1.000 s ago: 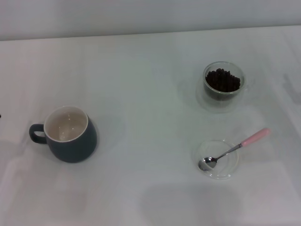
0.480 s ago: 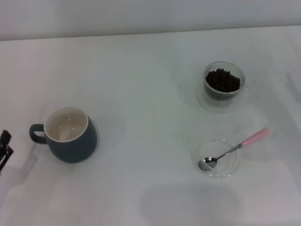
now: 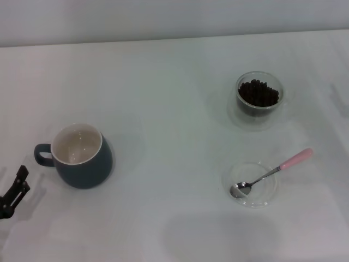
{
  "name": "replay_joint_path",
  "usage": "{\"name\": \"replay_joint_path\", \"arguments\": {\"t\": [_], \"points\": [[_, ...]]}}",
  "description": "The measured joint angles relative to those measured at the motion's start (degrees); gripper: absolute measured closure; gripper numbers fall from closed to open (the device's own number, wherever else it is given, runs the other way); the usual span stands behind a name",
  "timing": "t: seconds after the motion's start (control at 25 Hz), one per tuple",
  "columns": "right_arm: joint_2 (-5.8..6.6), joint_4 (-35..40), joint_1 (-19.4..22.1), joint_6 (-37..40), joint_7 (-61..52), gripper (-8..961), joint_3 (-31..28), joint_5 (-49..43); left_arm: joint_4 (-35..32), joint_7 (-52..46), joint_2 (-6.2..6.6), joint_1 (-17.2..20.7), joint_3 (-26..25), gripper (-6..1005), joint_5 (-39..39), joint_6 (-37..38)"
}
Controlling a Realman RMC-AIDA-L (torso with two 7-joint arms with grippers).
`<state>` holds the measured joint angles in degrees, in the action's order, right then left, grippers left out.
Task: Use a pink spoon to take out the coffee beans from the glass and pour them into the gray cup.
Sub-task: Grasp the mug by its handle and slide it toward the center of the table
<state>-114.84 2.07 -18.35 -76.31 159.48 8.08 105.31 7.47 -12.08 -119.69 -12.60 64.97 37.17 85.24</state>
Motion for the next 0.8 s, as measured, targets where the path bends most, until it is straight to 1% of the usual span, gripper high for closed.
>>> {"name": "replay_joint_path", "arguments": {"t": [0.32,0.8], "points": [[-0.1,-0.2,-0.4,0.1,0.0,83,0.0,0.0,-0.2,-0.1,-0.06,-3.0,-0.2,112,-0.4,-5.7],[-0.12,-0.4,-0.6,0.1,0.0,83,0.0,0.0,-0.4,-0.1,-0.1,-5.8,-0.1,114,0.0,-7.6]]}}
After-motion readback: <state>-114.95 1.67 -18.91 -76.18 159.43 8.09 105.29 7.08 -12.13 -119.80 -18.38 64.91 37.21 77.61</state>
